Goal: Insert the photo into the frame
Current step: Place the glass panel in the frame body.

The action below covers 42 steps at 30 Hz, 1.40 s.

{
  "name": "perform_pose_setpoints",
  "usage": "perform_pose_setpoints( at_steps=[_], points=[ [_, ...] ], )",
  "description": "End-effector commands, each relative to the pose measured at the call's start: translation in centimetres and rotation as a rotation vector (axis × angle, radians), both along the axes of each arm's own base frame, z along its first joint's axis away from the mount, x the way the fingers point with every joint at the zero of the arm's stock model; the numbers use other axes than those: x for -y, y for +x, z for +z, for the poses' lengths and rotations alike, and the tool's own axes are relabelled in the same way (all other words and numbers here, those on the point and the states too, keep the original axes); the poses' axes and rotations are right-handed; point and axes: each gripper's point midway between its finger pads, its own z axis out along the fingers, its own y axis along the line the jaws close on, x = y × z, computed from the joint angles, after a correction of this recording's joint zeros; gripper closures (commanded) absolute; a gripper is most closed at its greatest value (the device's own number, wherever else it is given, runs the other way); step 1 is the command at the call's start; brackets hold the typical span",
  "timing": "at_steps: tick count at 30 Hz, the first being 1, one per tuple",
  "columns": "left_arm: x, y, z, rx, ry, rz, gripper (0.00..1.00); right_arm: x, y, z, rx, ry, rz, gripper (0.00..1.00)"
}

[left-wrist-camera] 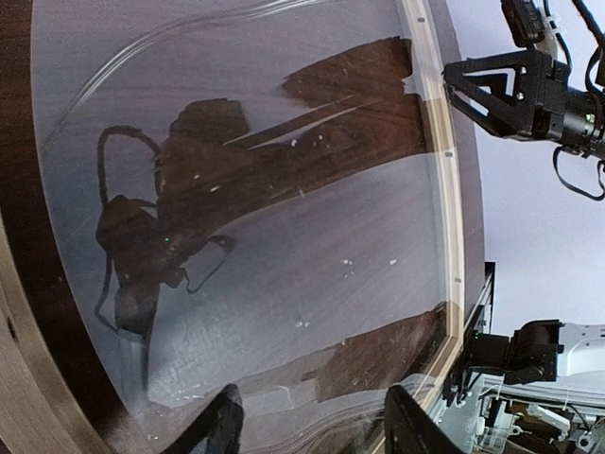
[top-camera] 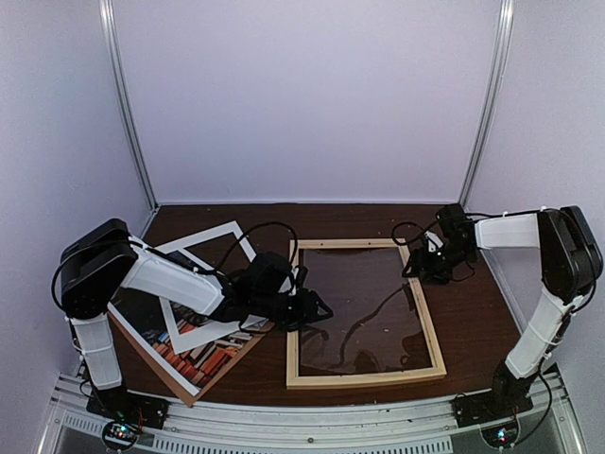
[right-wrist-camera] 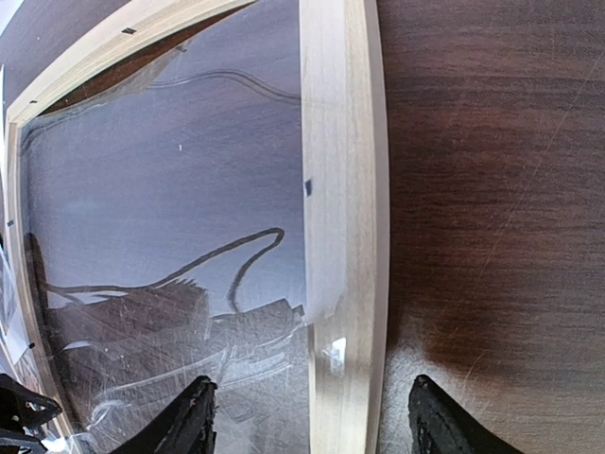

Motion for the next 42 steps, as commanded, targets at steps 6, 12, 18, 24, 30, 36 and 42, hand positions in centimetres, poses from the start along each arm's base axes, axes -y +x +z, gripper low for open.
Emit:
perform_pose_setpoints(
  at_steps=[6, 12, 18, 24, 30, 36, 42],
  points=[
    [0.5, 0.4, 0.7, 0.016, 0.015, -0.054, 0.49, 0.3, 0.6, 0.1, 0.015, -0.042, 0.009, 0.31],
    [0.2, 0.3, 0.7, 0.005, 0.029, -0.058, 0.65, 0.3, 0.5, 0.0, 0.013, -0.044, 0.012, 0.31],
    [0.2, 0.3, 0.8, -0.005, 0.016, -0.044, 0.81, 0.3, 0.6, 0.3, 0.02, -0.048, 0.014, 0.31],
    [0.5, 0.3, 1.3, -0.009, -0.023, -0.025, 0.93, 0.4, 0.7, 0.6, 0.022, -0.052, 0.017, 0.31],
    [0.6, 0.0, 2.7, 0.026, -0.038, -0.024, 1.0, 0.7, 0.8, 0.9, 0.026, -0.074, 0.018, 0.31],
    [1.1, -0.4, 4.8, 0.064, -0.077, -0.04, 1.0, 0.9, 1.1, 1.5, 0.038, -0.091, 0.018, 0.31],
    [0.6, -0.2, 6.2, 0.096, -0.111, -0.002, 1.0, 1.1, 1.3, 2.2, 0.051, -0.096, 0.013, 0.31]
  ],
)
